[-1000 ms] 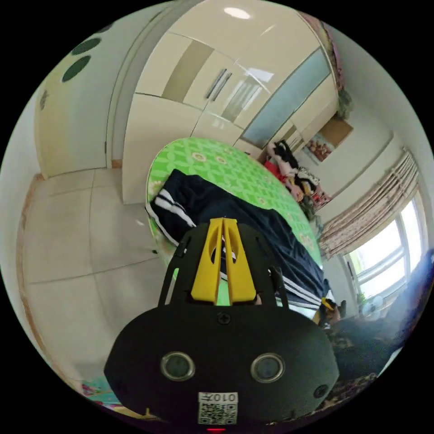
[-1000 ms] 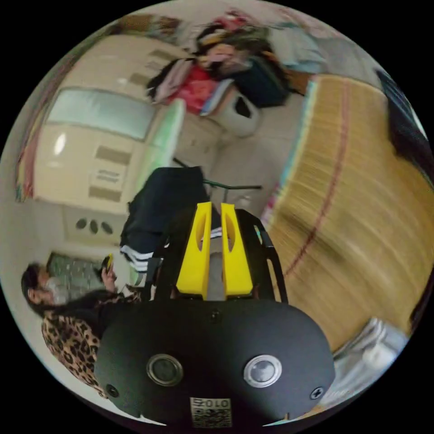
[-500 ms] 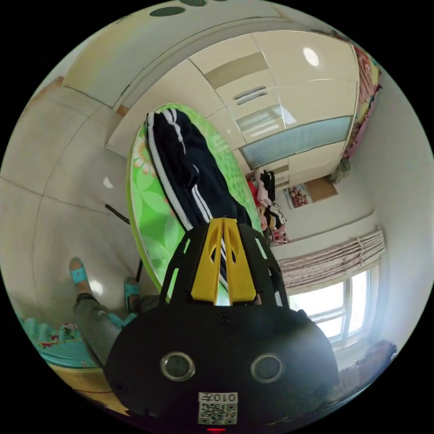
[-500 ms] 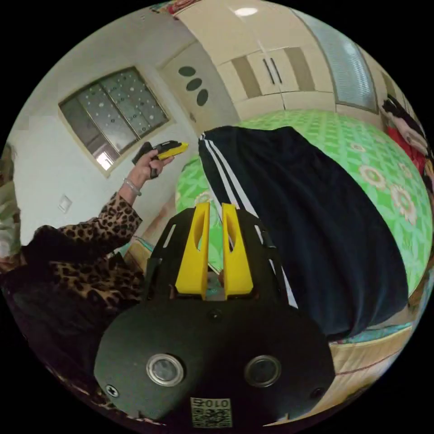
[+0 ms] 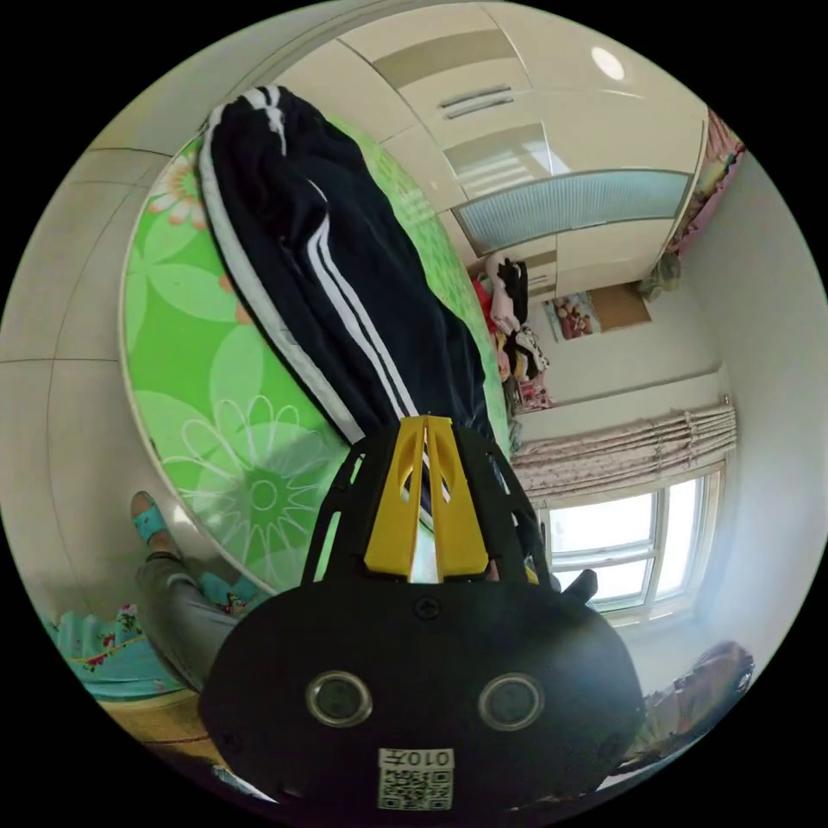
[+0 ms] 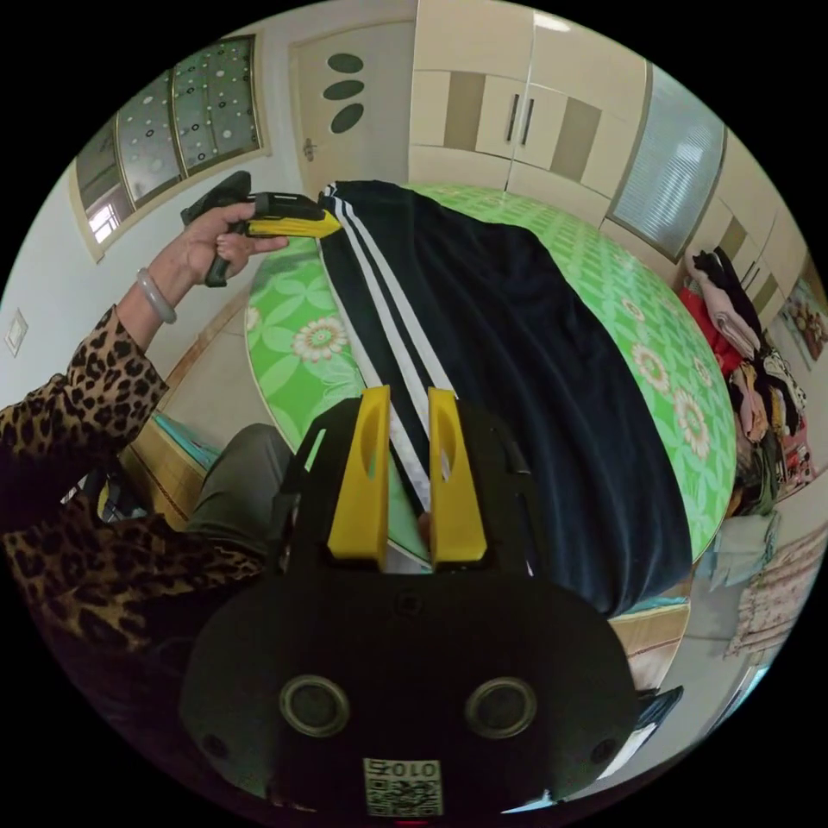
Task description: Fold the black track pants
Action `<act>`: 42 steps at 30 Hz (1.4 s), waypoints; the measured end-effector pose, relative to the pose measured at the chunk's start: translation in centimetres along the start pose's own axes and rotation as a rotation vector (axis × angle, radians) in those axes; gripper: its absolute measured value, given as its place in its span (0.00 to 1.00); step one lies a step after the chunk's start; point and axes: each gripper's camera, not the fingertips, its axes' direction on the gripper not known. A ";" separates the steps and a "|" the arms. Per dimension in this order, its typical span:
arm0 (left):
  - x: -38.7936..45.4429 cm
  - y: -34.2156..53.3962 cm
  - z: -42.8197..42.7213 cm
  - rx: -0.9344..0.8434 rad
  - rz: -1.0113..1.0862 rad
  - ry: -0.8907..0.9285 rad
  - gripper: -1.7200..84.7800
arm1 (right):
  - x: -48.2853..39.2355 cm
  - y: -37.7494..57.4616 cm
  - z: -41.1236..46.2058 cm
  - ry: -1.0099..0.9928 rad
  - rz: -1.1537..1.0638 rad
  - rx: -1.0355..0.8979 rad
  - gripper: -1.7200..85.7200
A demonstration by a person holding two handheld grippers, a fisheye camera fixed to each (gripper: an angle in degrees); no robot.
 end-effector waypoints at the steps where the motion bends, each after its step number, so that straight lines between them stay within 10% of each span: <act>1: 0.3 0.0 0.3 -0.002 0.003 -0.003 0.02 | -0.2 -0.3 0.6 0.011 -0.002 -0.024 0.10; 27: 4.7 3.4 5.4 -0.041 -0.005 -0.017 0.02 | 0.3 -4.5 2.1 0.253 -0.043 0.055 0.05; 42: 5.9 5.1 8.7 -0.104 -0.052 -0.055 0.02 | 18.6 -8.1 -1.1 -0.362 0.106 -0.031 0.06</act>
